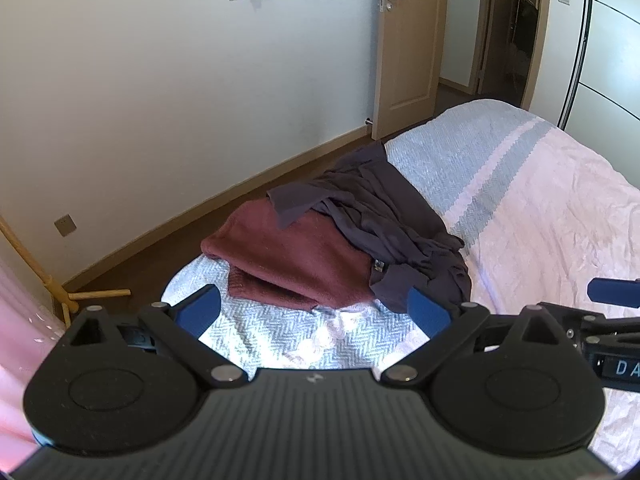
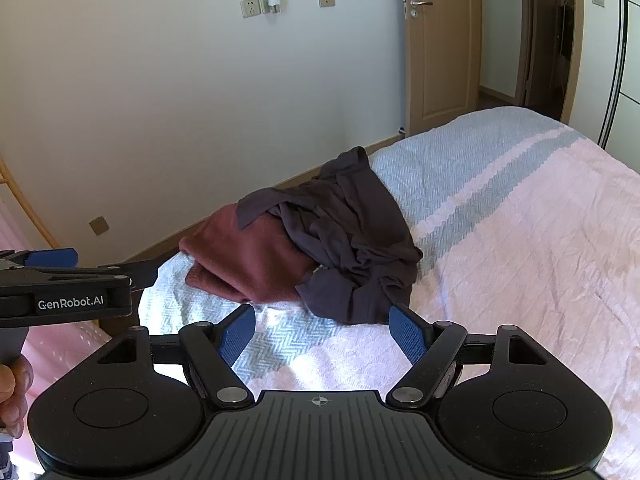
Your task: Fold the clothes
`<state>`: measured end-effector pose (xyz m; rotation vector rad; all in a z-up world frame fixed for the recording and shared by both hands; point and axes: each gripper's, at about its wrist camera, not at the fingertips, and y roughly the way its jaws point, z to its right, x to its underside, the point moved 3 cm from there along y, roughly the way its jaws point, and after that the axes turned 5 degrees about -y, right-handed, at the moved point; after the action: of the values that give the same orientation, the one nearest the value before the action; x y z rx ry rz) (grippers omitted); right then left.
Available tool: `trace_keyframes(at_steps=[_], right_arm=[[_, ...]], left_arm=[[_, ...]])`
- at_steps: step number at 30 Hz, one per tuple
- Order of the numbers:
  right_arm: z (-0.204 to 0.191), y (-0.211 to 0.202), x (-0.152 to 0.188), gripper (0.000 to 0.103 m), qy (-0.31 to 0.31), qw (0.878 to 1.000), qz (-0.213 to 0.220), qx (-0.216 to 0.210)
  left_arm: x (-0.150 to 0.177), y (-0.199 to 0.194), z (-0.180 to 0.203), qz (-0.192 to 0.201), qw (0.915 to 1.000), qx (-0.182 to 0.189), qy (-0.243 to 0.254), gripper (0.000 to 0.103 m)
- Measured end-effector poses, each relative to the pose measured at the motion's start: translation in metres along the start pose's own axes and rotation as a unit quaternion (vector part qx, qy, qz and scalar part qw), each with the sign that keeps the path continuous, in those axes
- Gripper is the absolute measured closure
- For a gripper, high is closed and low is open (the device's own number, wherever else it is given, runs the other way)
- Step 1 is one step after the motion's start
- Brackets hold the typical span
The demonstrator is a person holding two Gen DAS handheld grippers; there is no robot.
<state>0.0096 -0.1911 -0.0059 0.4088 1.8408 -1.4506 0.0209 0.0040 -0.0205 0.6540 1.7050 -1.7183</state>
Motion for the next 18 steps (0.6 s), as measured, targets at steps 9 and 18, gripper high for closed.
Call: trace_keyframes(at_steps=[9,18], right_arm=[[-0.003,0.002,0.001,0.026,-0.001,1.0,0.0,-0.002],[-0.005,0.003,0.002,0.026,0.0,1.0,-0.003,0.003]], left_arm=[[0.001,0.001,-0.009,-0.006,0.9999,0.011,-0.011,0.006],[0.004,0.004,-0.008,-0.01,0.9999,0.008,-0.002,0.006]])
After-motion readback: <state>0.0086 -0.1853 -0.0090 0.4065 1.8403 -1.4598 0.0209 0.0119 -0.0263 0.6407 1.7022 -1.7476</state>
